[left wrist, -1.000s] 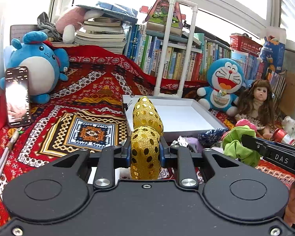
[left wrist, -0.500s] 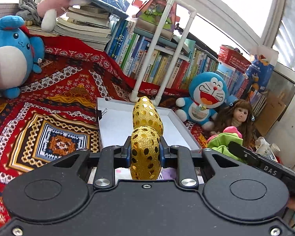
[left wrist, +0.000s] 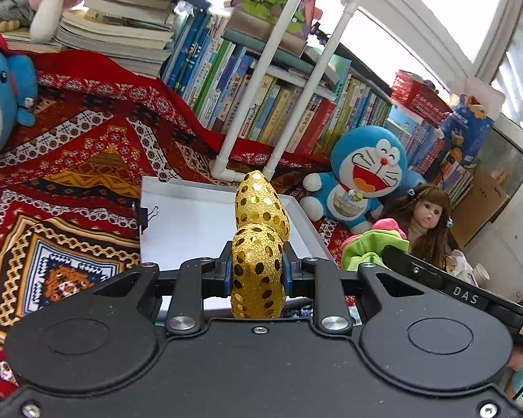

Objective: Organize soft objects
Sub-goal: 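Carry the gold bow in the left tool while the right tool carries the scrunchies to the white tray, then lower the gold bow and open the left tool while the right tool releases the scrunchies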

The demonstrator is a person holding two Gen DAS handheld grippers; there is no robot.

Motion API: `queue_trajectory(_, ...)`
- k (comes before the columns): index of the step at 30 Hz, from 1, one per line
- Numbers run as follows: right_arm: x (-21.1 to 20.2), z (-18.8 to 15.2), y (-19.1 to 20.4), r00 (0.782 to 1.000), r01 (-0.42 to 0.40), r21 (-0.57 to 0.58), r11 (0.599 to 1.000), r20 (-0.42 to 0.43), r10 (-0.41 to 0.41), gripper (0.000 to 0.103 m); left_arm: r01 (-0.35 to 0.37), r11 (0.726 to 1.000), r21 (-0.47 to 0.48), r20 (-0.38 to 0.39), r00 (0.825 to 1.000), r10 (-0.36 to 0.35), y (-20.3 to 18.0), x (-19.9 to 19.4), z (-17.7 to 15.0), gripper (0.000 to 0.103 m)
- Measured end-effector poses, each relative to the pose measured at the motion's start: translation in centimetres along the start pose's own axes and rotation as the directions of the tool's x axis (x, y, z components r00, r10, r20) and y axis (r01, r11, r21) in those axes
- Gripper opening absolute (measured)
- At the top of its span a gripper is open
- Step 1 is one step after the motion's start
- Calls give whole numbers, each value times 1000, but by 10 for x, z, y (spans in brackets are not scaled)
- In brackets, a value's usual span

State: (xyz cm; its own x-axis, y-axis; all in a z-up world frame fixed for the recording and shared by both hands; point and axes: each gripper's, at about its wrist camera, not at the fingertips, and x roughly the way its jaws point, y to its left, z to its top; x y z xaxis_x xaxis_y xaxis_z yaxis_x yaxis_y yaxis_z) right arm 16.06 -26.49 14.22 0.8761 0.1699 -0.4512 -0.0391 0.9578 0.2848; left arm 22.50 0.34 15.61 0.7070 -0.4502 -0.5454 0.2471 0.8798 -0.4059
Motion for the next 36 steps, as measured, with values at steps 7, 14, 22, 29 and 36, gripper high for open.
queue_trajectory(7,51,11,-4,994,54,10,998,-97,-53,26,-43,999,-2,-68,997,43,-9,55,13,24)
queue_trajectory(14,101,-1,-13,984,66,65,996,-170,-54,26,-95,995,0,-136,986,94,-7,105,13,25)
queue_trajectory(22,138,-11,-22,973,80,124,989,-226,-50,26,-110,994,-11,-162,981,107,-3,140,11,25)
queue_trajectory(29,153,-17,-25,966,91,138,986,-253,-54,26,-122,991,-61,-191,975,108,4,163,5,25)
queue_trajectory(36,159,-22,-28,959,97,146,985,-277,-53,26,-92,991,-100,-236,969,67,5,178,-2,25)
